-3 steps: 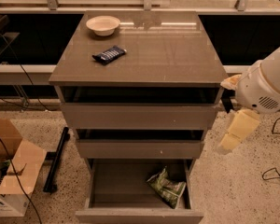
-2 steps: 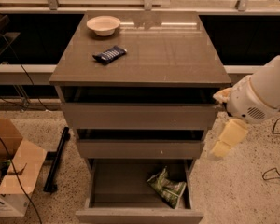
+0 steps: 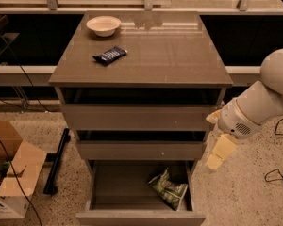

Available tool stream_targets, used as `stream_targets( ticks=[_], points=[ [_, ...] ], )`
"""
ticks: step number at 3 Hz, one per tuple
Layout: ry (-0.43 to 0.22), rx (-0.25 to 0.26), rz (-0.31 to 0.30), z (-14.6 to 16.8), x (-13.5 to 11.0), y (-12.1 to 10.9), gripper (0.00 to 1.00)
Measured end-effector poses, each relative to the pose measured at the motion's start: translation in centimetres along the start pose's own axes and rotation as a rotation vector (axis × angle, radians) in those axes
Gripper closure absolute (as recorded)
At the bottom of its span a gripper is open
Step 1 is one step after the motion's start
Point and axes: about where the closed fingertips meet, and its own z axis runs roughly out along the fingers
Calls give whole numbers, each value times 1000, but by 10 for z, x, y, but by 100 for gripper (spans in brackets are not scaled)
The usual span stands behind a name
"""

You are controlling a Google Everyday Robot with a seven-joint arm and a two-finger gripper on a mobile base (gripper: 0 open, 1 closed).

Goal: Pick green jalapeno chip bag from bottom drawer and place on counter

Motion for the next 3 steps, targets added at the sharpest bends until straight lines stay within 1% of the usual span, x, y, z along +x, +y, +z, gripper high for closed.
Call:
stream_targets(
  ticks=[1,2,3],
  points=[
    [0,0,0,0,0,0,0],
    [-43,-77,8,40,2,3,0],
    [-125,-164,16,105,3,2,0]
  ],
)
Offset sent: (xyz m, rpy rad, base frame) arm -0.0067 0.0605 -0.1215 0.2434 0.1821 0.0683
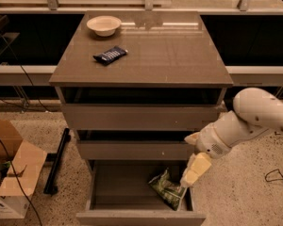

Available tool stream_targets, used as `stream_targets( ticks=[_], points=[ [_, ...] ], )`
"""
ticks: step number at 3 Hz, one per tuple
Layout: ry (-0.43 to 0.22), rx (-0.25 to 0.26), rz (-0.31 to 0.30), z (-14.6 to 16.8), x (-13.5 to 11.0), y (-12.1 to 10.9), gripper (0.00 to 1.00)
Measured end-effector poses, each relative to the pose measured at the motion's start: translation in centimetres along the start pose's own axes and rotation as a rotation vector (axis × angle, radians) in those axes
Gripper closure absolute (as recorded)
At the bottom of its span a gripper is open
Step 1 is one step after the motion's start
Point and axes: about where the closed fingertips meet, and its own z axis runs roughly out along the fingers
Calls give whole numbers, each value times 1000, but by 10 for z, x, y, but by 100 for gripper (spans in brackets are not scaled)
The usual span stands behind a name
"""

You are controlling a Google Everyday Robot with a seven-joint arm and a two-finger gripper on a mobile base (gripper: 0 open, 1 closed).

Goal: Pick green jalapeno chip bag from bottom drawer and place on counter

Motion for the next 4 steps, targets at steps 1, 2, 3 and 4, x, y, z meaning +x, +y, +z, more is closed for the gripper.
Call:
stream_targets(
  ticks=[1,2,3,4],
  points=[
    [-77,-42,17,49,5,-16,0],
    [-131,-46,34,86,12,-30,0],
    [-189,-28,91,127,31,-47,0],
    [-184,-23,149,154,47,-55,0]
  ],
)
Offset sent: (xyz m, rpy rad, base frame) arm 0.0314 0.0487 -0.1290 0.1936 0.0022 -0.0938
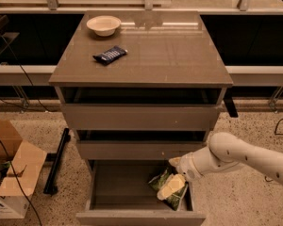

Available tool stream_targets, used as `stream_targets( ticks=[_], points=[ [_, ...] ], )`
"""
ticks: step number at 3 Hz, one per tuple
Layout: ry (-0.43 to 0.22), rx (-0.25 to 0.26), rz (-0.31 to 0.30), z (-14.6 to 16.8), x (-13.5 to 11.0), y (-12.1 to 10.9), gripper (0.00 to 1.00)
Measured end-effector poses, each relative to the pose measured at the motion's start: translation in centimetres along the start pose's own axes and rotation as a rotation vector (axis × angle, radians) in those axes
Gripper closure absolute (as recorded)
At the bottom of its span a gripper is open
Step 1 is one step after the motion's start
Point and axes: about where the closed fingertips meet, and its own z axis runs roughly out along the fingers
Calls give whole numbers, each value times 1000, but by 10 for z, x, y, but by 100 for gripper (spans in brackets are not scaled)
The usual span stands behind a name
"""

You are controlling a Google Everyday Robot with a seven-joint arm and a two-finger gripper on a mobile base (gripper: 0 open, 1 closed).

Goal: Pick green jalapeno chip bag from bottom drawer and place on counter

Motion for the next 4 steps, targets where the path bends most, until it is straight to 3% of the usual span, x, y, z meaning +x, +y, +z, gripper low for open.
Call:
stream_targets(
  ticks=[2,4],
  points=[
    [15,38,20,4,2,-1,0],
    [-36,39,55,70,38,-43,0]
  ],
)
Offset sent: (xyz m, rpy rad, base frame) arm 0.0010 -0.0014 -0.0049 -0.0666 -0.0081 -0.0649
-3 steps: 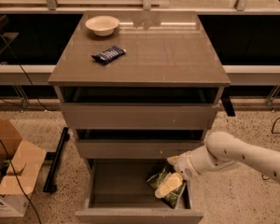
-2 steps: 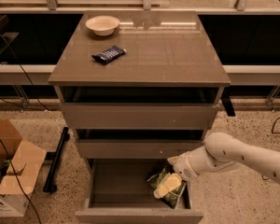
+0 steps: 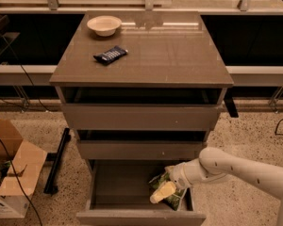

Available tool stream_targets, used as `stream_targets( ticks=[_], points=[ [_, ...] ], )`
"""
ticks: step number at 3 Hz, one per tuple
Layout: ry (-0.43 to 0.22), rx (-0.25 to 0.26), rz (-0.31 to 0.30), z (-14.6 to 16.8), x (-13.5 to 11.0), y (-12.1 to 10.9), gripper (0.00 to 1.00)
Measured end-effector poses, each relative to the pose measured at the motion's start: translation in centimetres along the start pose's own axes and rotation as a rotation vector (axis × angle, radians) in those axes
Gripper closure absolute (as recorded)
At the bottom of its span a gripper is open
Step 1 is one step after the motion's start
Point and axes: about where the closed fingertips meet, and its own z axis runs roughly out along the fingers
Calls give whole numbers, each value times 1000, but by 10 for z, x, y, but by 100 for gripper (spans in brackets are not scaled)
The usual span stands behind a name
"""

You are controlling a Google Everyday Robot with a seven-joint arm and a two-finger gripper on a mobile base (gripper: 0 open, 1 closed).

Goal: Pick green jalapeno chip bag from bottom drawer and place on counter

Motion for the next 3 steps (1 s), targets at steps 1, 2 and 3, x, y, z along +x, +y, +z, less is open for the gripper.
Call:
stream_targets(
  ticks=[1,2,3],
  points=[
    [-15,-1,55,26,28,-28,0],
    [-39,20,92,42,47,-59,0],
    [-34,50,144,58,68,-118,0]
  ],
)
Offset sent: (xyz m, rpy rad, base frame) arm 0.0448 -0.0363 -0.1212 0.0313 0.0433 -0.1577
